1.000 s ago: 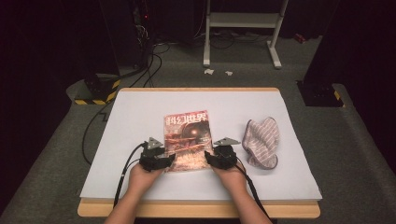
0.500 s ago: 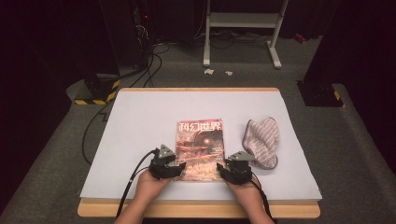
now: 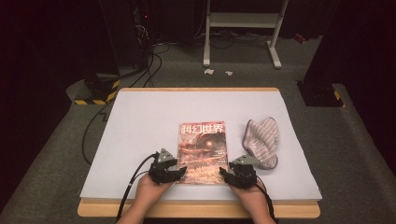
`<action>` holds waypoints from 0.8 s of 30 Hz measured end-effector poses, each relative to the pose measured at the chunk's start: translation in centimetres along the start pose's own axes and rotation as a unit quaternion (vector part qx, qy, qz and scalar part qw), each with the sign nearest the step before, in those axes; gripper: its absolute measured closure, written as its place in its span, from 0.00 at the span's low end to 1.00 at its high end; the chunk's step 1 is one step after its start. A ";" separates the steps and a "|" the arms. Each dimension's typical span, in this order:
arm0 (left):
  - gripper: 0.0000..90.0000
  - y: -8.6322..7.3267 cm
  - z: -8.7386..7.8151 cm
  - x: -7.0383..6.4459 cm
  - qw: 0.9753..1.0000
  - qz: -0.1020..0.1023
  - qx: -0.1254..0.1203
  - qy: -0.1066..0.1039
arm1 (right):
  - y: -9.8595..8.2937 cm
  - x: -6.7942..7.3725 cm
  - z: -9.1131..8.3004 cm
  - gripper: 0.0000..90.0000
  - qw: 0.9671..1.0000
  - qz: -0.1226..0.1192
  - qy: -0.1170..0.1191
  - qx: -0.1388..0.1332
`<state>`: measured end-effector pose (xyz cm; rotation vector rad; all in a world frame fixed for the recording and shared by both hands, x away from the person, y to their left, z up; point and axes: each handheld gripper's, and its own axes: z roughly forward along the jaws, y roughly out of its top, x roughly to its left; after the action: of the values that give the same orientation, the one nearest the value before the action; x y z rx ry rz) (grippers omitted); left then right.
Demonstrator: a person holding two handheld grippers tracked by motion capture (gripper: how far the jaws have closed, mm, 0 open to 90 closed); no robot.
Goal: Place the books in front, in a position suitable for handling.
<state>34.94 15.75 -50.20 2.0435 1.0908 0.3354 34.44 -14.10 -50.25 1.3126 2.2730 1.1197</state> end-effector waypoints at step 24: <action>0.37 -1.3 -3.0 3.5 0.999 0.014 -0.029 0.040 | 0.9 -0.4 -1.0 0.41 0.997 -0.047 -0.002 -0.058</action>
<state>34.56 20.48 -49.61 2.0101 1.0875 0.4610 34.70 -14.66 -48.98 1.1519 2.2070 1.1957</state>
